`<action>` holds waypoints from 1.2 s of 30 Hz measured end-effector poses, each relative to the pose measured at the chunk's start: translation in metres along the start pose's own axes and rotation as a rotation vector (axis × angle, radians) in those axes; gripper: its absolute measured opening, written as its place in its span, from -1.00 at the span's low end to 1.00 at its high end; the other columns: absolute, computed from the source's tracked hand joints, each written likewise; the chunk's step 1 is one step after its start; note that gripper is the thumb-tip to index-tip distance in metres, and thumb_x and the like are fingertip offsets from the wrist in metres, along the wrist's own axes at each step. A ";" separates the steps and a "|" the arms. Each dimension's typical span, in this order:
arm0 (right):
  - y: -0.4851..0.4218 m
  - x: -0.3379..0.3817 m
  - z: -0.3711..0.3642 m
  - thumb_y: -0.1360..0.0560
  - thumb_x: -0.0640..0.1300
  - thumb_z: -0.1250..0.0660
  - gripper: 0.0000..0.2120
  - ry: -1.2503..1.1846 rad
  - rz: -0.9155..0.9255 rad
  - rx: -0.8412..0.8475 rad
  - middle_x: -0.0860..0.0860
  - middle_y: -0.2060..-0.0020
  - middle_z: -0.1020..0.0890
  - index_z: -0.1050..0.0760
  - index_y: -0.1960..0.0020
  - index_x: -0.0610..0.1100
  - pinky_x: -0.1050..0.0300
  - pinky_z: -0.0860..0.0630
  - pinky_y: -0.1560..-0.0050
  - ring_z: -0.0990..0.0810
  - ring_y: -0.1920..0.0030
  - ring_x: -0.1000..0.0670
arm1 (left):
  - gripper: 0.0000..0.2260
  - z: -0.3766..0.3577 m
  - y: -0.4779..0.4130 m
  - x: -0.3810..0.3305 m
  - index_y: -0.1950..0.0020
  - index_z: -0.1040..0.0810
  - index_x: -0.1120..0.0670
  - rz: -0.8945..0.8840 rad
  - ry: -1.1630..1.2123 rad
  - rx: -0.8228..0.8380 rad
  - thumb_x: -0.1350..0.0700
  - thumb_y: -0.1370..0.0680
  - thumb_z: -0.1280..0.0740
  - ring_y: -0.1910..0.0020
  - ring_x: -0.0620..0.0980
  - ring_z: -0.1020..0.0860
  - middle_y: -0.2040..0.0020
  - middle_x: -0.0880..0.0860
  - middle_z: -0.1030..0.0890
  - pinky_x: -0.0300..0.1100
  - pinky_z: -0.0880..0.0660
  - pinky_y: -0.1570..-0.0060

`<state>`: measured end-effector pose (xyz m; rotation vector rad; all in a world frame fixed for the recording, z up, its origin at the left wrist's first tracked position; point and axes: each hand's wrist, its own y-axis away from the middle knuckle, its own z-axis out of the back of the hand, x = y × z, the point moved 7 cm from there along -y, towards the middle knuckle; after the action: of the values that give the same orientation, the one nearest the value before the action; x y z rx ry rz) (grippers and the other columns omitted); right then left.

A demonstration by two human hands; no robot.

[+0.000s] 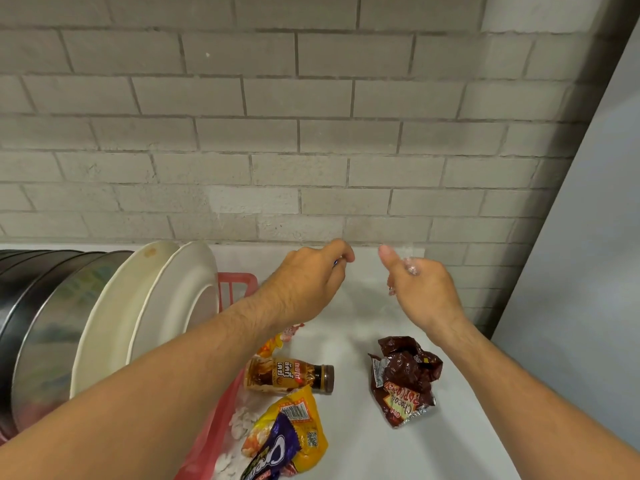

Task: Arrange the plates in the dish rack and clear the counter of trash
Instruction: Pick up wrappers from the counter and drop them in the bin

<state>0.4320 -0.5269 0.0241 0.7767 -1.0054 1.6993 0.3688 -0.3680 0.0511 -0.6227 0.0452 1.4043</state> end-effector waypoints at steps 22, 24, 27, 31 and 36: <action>0.030 -0.009 -0.011 -0.63 -0.14 -0.15 -0.75 0.308 0.166 0.109 0.02 0.19 -0.65 -0.61 -0.08 -0.10 0.17 -0.55 0.12 -0.61 0.23 0.09 | -0.56 -0.013 0.029 -0.013 0.40 -0.29 0.00 -0.047 -0.198 0.100 -0.14 -0.64 -0.03 0.47 -0.07 -0.36 0.46 -0.02 -0.39 -0.13 -0.40 0.34; 0.040 -0.004 -0.013 -0.63 -0.04 -0.17 -0.72 0.346 0.202 0.112 0.04 0.32 -0.62 -0.60 0.09 -0.09 0.12 -0.52 0.19 -0.58 0.28 0.07 | -0.57 -0.008 0.038 -0.017 0.41 -0.28 0.01 -0.072 -0.198 0.066 -0.09 -0.64 -0.06 0.49 -0.05 -0.36 0.48 -0.01 -0.39 -0.08 -0.47 0.33; 0.055 0.006 -0.015 -0.58 0.15 -0.20 -0.56 0.397 0.215 0.090 0.02 0.49 -0.53 -0.46 0.35 -0.11 0.07 -0.49 0.32 -0.55 0.37 0.00 | -0.60 -0.001 0.053 -0.020 0.42 -0.29 0.02 -0.072 -0.212 0.091 -0.02 -0.62 -0.10 0.48 -0.04 -0.36 0.48 -0.01 -0.39 -0.04 -0.50 0.31; 0.077 0.022 -0.020 -0.60 0.12 -0.17 -0.48 0.414 0.236 0.021 -0.06 0.54 -0.50 -0.37 0.45 -0.15 0.07 -0.44 0.40 -0.52 0.45 -0.04 | -0.65 0.012 0.076 -0.023 0.43 -0.31 0.03 -0.093 -0.227 0.132 0.03 -0.57 -0.13 0.47 -0.03 -0.36 0.48 0.00 -0.40 -0.05 -0.48 0.33; 0.109 0.046 -0.033 -0.62 0.02 -0.16 -0.49 0.403 0.217 -0.029 0.02 0.60 -0.35 -0.30 0.49 -0.11 0.15 -0.27 0.45 -0.31 0.53 0.03 | -0.68 0.035 0.109 -0.019 0.42 -0.32 0.05 -0.146 -0.248 0.157 0.06 -0.54 -0.13 0.45 0.00 -0.38 0.47 0.01 -0.42 -0.09 -0.39 0.38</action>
<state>0.3130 -0.4984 0.0193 0.2913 -0.8501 1.9242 0.2529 -0.3661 0.0465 -0.3125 -0.0851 1.3124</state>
